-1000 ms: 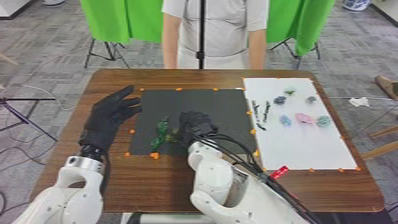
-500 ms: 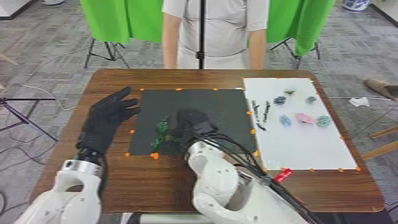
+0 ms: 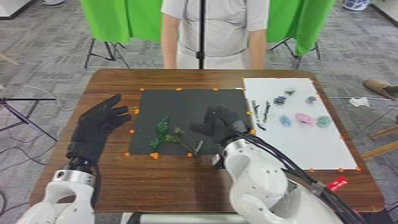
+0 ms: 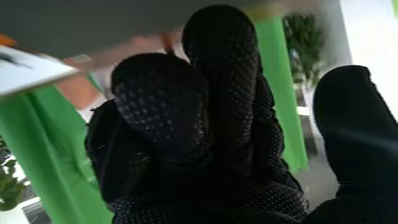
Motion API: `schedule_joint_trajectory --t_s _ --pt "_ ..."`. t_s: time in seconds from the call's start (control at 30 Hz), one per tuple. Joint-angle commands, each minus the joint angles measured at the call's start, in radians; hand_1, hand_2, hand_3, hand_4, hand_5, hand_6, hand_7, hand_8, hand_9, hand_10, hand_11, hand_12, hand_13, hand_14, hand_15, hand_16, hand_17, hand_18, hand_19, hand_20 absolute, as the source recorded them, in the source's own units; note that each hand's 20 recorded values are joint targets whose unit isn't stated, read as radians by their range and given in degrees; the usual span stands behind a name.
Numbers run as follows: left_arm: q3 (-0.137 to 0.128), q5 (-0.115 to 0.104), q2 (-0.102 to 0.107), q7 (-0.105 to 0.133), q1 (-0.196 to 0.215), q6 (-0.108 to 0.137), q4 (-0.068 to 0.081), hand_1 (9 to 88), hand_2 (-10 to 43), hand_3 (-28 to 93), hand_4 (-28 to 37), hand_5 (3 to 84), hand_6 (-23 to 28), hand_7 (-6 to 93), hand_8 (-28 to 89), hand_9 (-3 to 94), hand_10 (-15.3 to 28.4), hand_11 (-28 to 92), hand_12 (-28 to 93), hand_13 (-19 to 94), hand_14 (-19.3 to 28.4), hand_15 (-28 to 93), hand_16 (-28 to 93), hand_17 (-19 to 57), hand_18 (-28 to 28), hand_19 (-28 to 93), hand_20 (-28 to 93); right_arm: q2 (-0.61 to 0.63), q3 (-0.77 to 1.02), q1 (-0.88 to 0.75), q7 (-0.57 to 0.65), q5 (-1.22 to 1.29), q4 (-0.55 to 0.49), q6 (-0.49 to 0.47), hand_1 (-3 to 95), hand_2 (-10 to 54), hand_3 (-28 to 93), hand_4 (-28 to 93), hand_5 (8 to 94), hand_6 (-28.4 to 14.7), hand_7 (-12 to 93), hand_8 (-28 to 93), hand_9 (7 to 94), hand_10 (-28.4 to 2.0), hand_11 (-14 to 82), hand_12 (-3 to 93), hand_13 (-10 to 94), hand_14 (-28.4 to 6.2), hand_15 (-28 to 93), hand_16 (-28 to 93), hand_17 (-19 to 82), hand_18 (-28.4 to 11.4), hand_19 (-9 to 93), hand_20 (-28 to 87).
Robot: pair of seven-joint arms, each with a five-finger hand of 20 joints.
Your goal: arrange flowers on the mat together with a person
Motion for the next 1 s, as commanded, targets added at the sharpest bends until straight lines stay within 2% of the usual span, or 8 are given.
schedule_joint_trajectory --t_s 0.03,0.27,0.7,0.8,0.83,0.87,0.9,1.0 --pt "-0.001 -0.006 -0.001 -0.001 0.002 0.01 -0.001 26.7 7.8 77 -24.3 42.6 9.7 12.0 -8 40.6 20.3 28 9 31 28.2 56 -10 -5.5 26.9 57 22 0.027 -0.026 -0.04 -0.015 0.014 0.003 -0.043 23.2 8.4 63 -19 84.5 -4.4 13 -10 93.7 -13.3 40.0 16.2 94 -9.4 56 21 64 -19.6 93 34" --pt "0.0 -0.007 -0.004 0.0 -0.004 0.011 0.0 26.7 7.9 77 -24.3 42.5 9.7 12.0 -8 40.6 20.2 28 10 31 28.2 56 -10 -5.5 26.9 57 22 0.0 -0.047 -0.02 -0.017 0.066 0.031 -0.101 21.5 9.5 64 -19 85.3 -4.2 13 -11 93.7 -13.4 40.4 15.9 94 -9.5 57 21 64 -20.0 93 35" --pt "0.012 -0.008 -0.006 -0.002 -0.023 0.003 0.009 26.8 7.9 77 -24.3 42.5 9.8 11.8 -8 40.6 20.3 28 9 31 28.3 57 -10 -5.5 27.0 57 22 -0.032 -0.098 0.017 -0.017 0.072 0.077 -0.095 20.3 10.5 63 -19 84.1 -4.3 12 -11 93.7 -13.5 38.7 16.3 93 -9.7 56 22 63 -20.2 93 36" --pt "0.01 -0.006 -0.009 -0.001 -0.02 0.005 0.008 26.8 7.9 77 -24.3 42.6 9.8 11.9 -8 40.6 20.2 28 10 31 28.3 57 -10 -5.5 26.9 57 22 -0.035 -0.098 0.022 -0.015 0.077 0.082 -0.088 20.2 10.5 63 -19 84.0 -4.3 12 -11 93.7 -13.5 38.5 16.4 93 -9.7 56 22 63 -20.3 93 36" --pt "0.005 -0.007 -0.002 0.004 -0.013 0.01 0.005 26.8 7.9 77 -24.3 42.6 9.8 11.9 -8 40.6 20.3 28 9 31 28.2 57 -10 -5.5 26.9 57 22 -0.049 -0.095 0.029 -0.017 0.075 0.088 -0.102 20.2 10.6 63 -19 84.0 -4.3 12 -11 93.7 -13.5 38.5 16.4 93 -9.7 56 22 63 -20.2 93 36" --pt "0.0 -0.006 -0.006 -0.005 -0.01 0.008 0.004 26.8 7.9 77 -24.3 42.5 9.8 11.8 -8 40.7 20.4 28 9 31 28.2 57 -10 -5.5 26.9 57 22 -0.052 -0.099 0.035 -0.022 0.059 0.094 -0.094 20.3 10.6 63 -19 84.0 -4.3 12 -11 93.7 -13.6 38.5 16.4 93 -9.7 56 22 63 -20.1 93 36" --pt "0.005 -0.012 -0.005 0.001 -0.011 0.009 0.005 26.8 7.9 77 -24.3 42.5 9.8 11.9 -8 40.7 20.4 28 9 31 28.2 57 -10 -5.5 26.9 57 22 -0.049 -0.105 0.045 -0.017 0.045 0.099 -0.09 20.4 10.6 63 -19 83.9 -4.3 12 -11 93.7 -13.6 38.4 16.4 93 -9.7 56 22 63 -20.1 93 36" --pt "0.005 -0.005 -0.005 -0.006 -0.014 0.003 0.006 26.8 7.9 77 -24.3 42.5 9.8 11.9 -8 40.7 20.3 28 9 31 28.2 56 -10 -5.5 26.9 57 22 -0.04 -0.083 0.043 -0.011 0.085 0.082 -0.106 20.4 10.6 63 -19 83.9 -4.2 12 -11 93.7 -13.6 38.3 16.4 93 -9.6 56 22 63 -20.0 93 35"
